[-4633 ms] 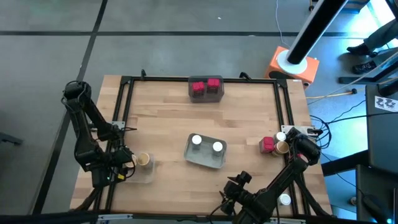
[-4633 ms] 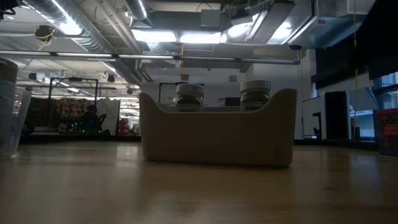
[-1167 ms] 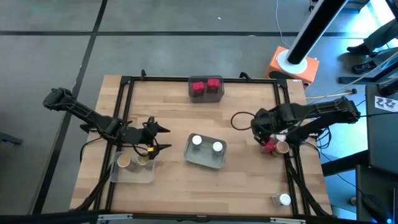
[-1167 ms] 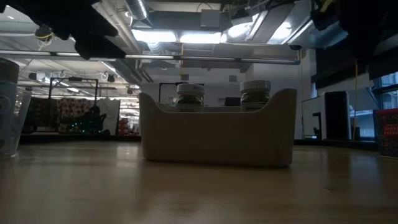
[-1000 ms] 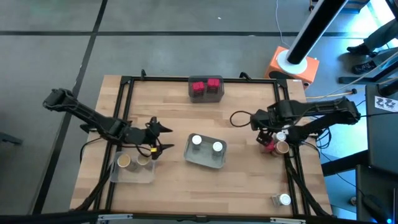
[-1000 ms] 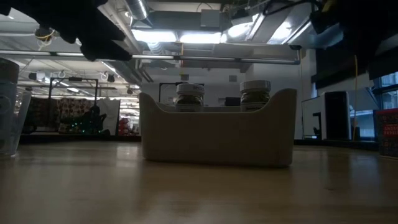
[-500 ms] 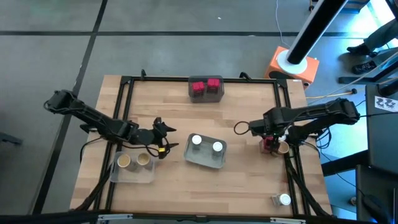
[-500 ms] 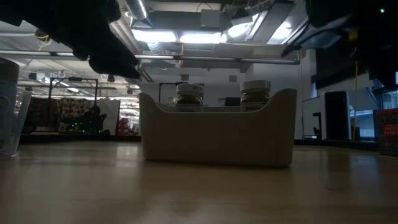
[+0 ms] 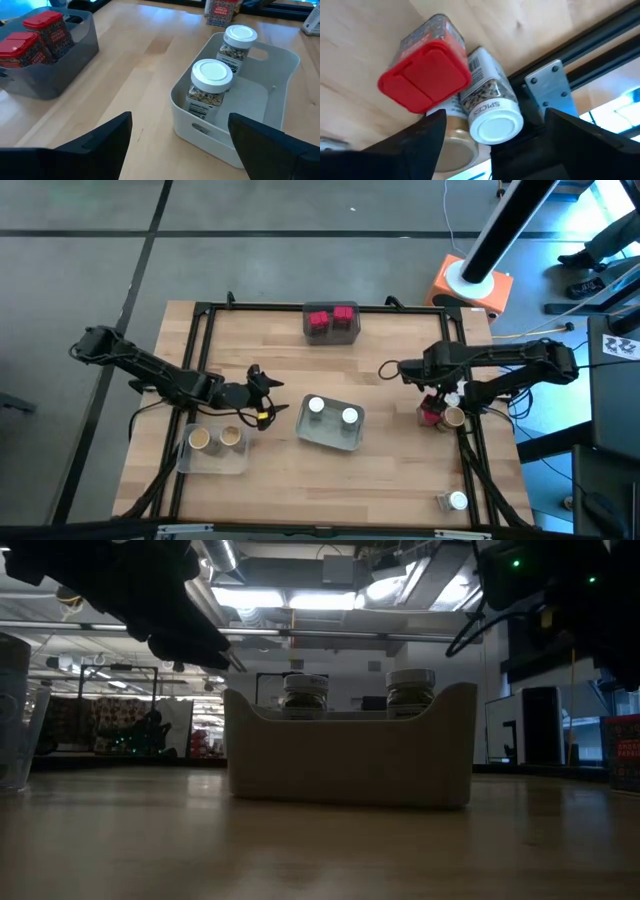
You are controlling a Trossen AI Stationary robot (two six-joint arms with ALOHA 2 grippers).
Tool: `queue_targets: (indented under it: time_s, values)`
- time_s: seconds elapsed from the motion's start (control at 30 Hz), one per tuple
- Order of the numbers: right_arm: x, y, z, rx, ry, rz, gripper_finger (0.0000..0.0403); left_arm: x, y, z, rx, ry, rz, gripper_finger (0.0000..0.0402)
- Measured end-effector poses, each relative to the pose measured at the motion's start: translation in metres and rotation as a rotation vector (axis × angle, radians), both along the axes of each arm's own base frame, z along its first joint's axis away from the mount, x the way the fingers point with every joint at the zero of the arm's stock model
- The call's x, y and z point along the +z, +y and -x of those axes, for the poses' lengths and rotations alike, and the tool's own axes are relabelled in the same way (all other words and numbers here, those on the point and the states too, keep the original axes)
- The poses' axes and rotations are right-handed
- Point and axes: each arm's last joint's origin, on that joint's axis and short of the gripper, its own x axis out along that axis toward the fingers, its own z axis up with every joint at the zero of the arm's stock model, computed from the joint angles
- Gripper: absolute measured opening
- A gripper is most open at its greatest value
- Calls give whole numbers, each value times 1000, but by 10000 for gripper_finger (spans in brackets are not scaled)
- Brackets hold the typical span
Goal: Sort spices by type
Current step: Put the top white seasoning bottle into the gray bin
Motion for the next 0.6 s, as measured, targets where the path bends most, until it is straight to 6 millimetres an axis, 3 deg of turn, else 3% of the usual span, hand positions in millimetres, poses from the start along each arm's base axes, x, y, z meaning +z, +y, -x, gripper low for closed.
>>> queue_targets:
  time_s: [0.4,0.6]
  values:
    - [-23,2,13,-63,111,-47,334,0,0,0,-7,6,-12,311]
    - [-23,2,13,-66,111,-46,302,0,0,0,-8,7,-12,311]
